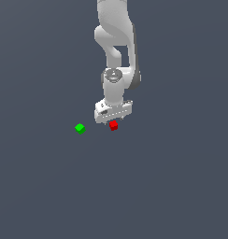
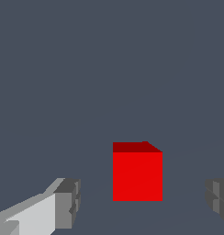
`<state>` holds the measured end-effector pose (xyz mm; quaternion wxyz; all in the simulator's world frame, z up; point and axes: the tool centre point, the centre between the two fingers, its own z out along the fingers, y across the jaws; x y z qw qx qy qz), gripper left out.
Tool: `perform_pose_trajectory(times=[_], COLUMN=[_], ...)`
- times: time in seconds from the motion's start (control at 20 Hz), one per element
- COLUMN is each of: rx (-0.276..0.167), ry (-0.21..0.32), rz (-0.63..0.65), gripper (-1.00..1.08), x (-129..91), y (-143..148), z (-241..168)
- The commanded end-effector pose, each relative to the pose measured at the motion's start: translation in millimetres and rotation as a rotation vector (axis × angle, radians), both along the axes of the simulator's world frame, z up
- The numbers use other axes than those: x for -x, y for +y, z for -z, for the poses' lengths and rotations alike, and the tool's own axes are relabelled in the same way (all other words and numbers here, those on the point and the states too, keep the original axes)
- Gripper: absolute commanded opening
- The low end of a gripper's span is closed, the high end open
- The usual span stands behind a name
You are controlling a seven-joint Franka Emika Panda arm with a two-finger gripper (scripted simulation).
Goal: Stack the red cube on top of the green cube.
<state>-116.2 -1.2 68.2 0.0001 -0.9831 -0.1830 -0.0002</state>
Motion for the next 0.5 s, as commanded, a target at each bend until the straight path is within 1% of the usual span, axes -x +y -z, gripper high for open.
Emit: perform_pose_trajectory(times=[0.0, 0.45], rx=[0.000, 0.000], ry=[0.001, 0.000], rz=[-0.001, -0.005], gripper=[1.00, 1.00], x=[0.6, 2.0], y=[-0.3, -1.3], z=[6.0, 42.2])
